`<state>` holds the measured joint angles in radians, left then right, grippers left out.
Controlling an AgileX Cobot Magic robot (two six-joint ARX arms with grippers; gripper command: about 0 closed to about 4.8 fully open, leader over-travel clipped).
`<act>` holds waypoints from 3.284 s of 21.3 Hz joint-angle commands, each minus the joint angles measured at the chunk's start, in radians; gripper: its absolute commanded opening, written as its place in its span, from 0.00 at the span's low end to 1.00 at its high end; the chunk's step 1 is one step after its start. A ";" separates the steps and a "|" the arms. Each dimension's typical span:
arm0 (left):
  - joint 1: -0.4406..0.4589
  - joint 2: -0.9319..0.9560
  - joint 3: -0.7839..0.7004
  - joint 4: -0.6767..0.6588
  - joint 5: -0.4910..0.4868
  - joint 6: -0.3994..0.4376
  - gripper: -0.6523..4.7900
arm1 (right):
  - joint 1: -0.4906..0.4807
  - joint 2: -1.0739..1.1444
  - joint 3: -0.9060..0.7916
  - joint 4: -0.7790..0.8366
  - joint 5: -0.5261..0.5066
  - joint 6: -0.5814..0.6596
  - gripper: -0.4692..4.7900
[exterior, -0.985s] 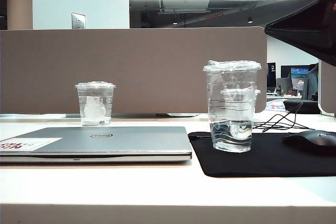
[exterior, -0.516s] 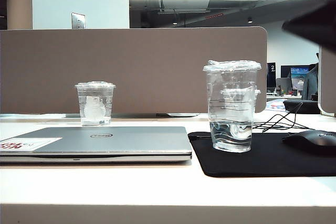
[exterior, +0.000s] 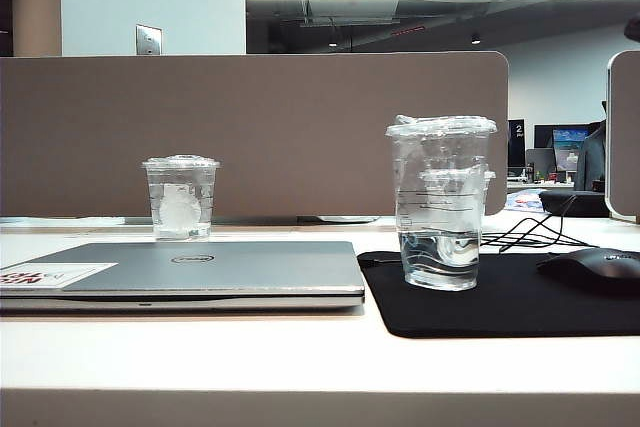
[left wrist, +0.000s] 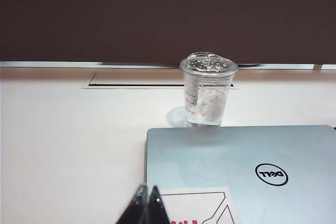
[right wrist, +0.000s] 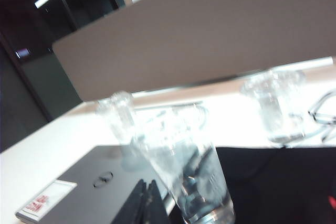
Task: Pick up the coffee cup on the middle and place it on the right side of the laptop.
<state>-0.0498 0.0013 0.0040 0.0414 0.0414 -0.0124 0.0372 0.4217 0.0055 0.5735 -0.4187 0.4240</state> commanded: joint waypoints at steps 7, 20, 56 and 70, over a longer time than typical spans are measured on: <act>-0.001 0.000 0.003 0.007 0.000 0.004 0.11 | -0.005 -0.409 -0.001 -0.444 0.294 -0.096 0.09; 0.000 0.000 0.003 -0.007 0.004 0.004 0.11 | -0.008 -0.407 -0.002 -0.531 0.476 -0.327 0.09; 0.000 0.000 0.003 -0.009 0.004 0.004 0.11 | -0.104 -0.423 -0.004 -0.463 0.390 -0.370 0.09; 0.000 0.000 0.003 -0.010 0.004 0.004 0.11 | -0.105 -0.423 -0.004 -0.465 0.390 -0.370 0.09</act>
<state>-0.0502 0.0013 0.0040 0.0250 0.0422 -0.0124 -0.0673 0.0013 0.0055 0.0910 -0.0284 0.0586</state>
